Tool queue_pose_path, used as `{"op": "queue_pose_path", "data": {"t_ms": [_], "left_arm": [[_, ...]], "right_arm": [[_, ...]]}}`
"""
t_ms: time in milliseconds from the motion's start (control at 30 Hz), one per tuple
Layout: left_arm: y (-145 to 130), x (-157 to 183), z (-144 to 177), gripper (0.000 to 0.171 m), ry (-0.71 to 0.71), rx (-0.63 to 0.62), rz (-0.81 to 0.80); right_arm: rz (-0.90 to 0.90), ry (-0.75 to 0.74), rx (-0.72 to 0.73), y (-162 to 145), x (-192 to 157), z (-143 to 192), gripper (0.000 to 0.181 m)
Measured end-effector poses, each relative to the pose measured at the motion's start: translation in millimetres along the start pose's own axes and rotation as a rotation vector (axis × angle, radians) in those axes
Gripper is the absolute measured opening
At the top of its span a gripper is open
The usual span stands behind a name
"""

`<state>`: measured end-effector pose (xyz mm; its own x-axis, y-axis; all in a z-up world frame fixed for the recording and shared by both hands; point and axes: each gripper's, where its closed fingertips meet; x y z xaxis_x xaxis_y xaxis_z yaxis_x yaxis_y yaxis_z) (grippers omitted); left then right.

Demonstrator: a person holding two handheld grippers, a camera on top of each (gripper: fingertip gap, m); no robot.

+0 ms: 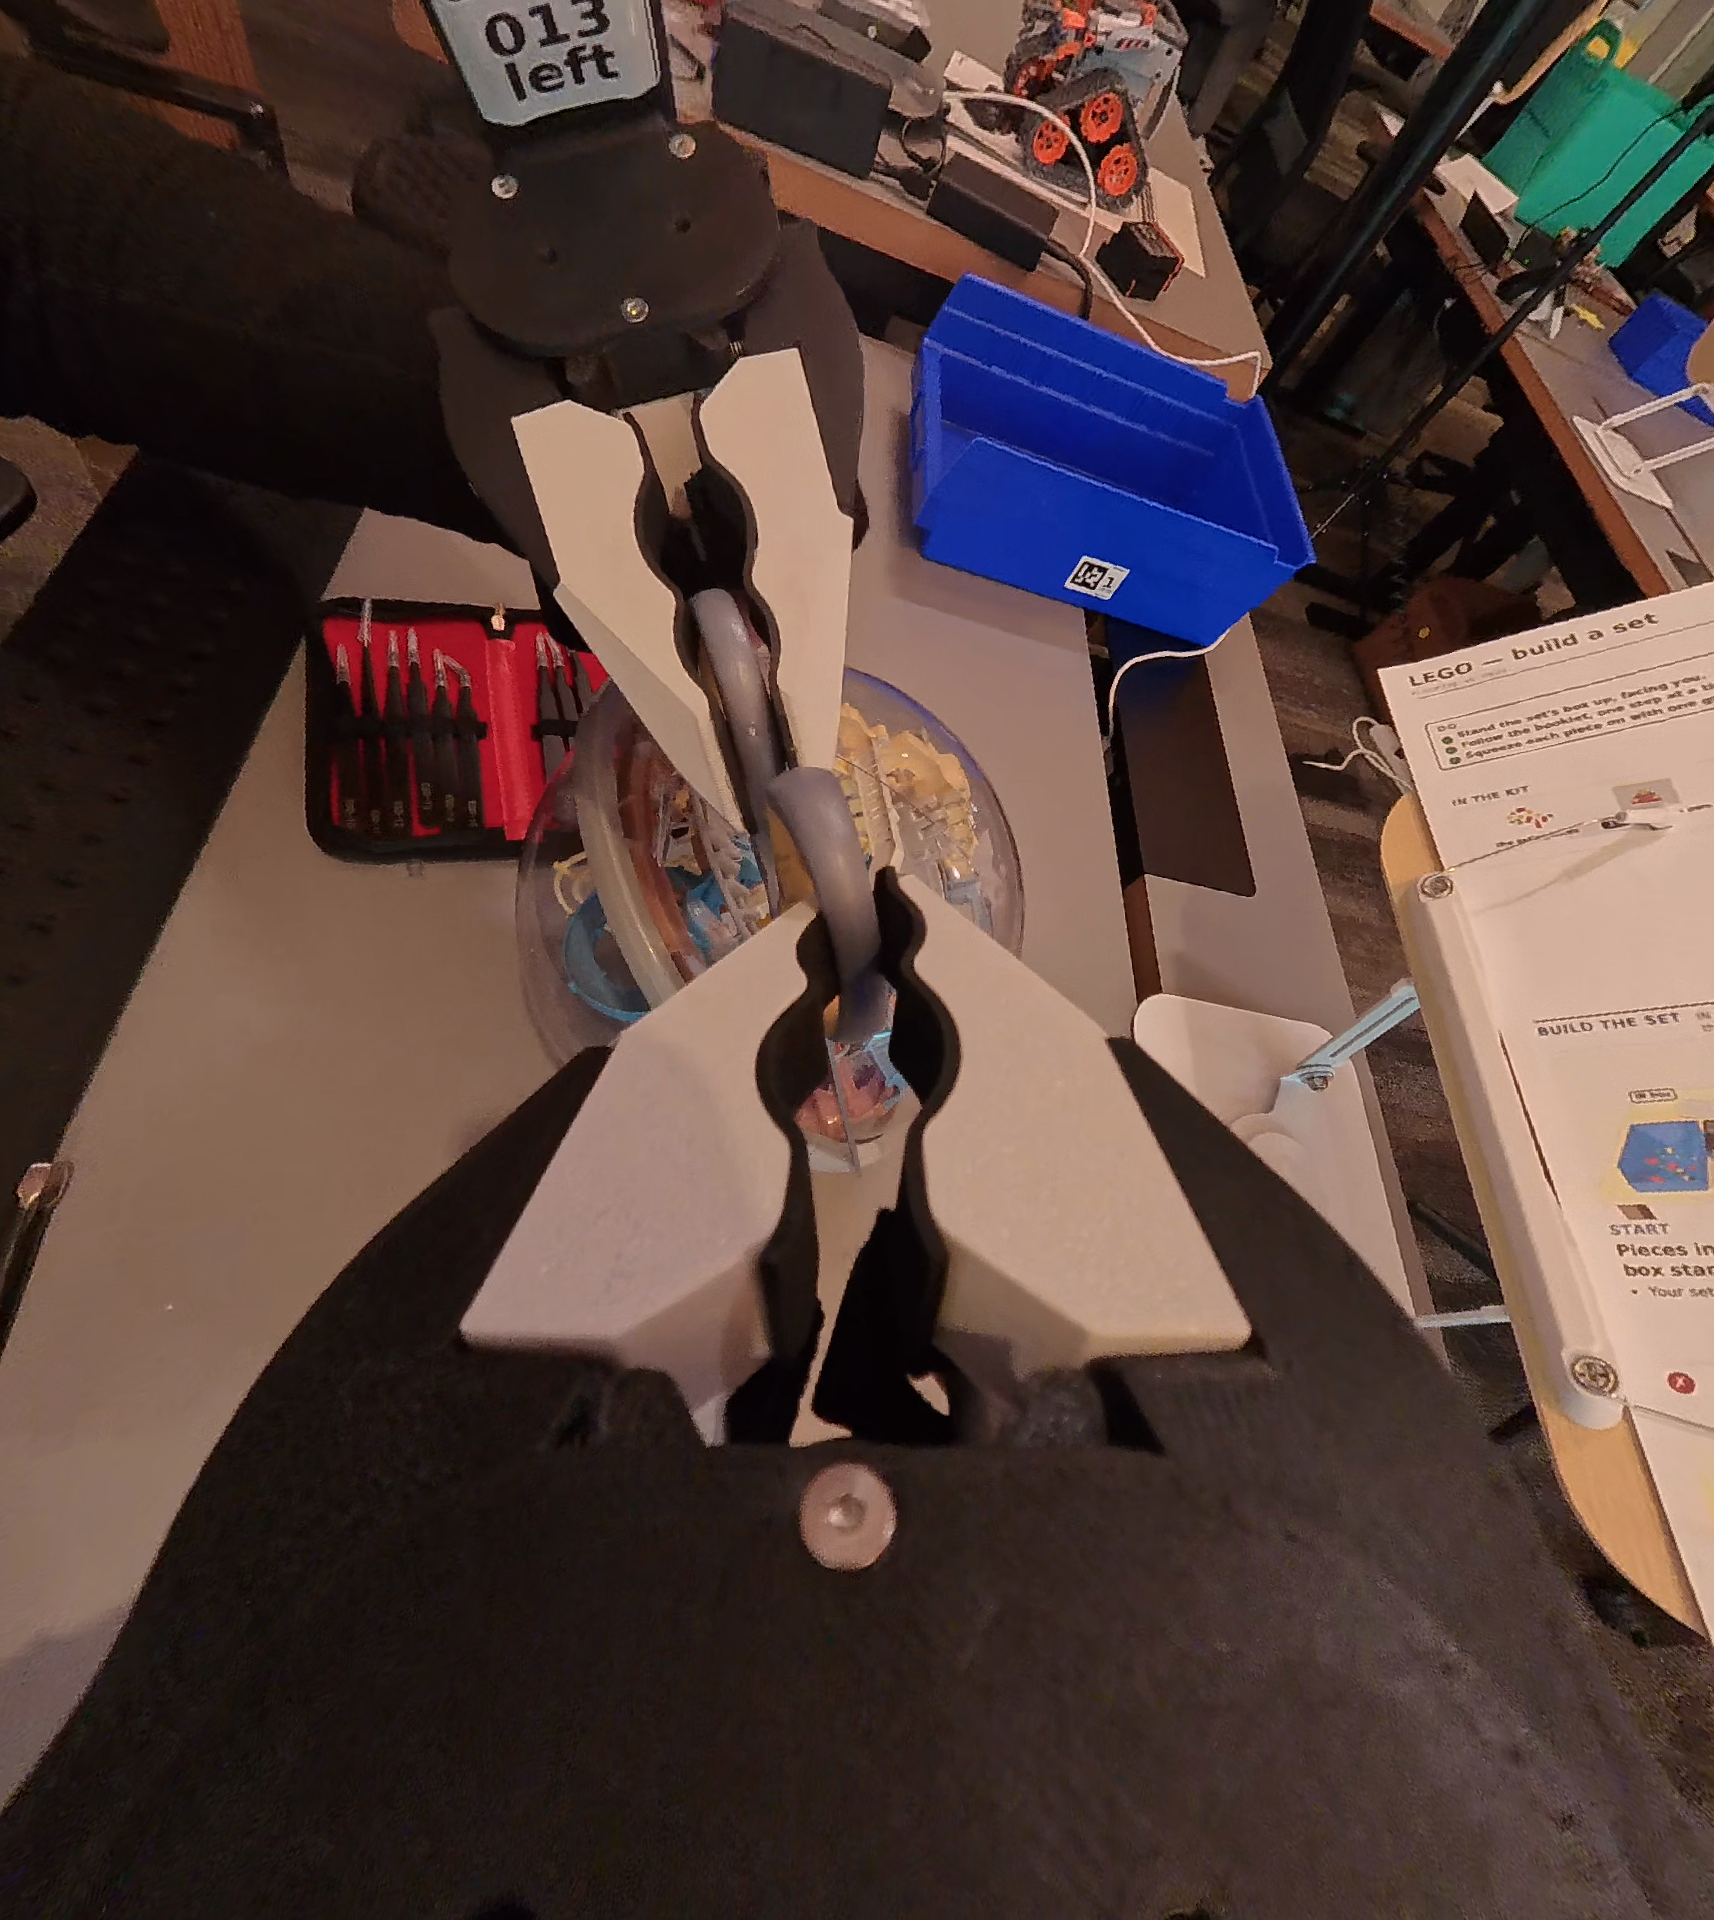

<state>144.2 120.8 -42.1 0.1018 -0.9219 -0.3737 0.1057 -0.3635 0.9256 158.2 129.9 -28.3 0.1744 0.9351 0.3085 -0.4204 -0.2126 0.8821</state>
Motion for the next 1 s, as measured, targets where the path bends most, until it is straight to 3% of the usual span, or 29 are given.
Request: {"op": "queue_pose_path", "data": {"t_ms": [67, 200, 267, 567, 1000], "left_arm": [[-1, 0, 9, 0.021, 0.018, -0.017, -0.005], [-10, 3, 24, 0.020, 0.049, -0.074, 0.004], [-10, 3, 28, 0.006, 0.052, -0.052, 0.011], [4, 2, 21, 0.003, 0.067, 0.050, 0.016], [11, 17, 24, 0.001, 0.071, 0.097, -0.010]], "right_arm": [[0.000, 0.002, 0.003, -2, -3, -1, 0.002], [-0.018, -0.008, 0.020, -4, -1, 0, 0.002], [-0.018, -0.008, 0.021, -4, -1, -1, 0.002], [-0.004, -0.015, 0.010, -1, -10, 1, 0.001], [0.067, -0.027, -0.024, 5, -24, -3, 0.000]]}}
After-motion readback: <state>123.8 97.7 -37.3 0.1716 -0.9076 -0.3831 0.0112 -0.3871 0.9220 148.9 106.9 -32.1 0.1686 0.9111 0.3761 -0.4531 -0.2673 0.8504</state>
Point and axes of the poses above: each gripper's, where its closed fingertips meet, z back along the fingers, y out of its top, x = y × z across the jaws, and after that the axes turned 8 degrees about x, right-handed
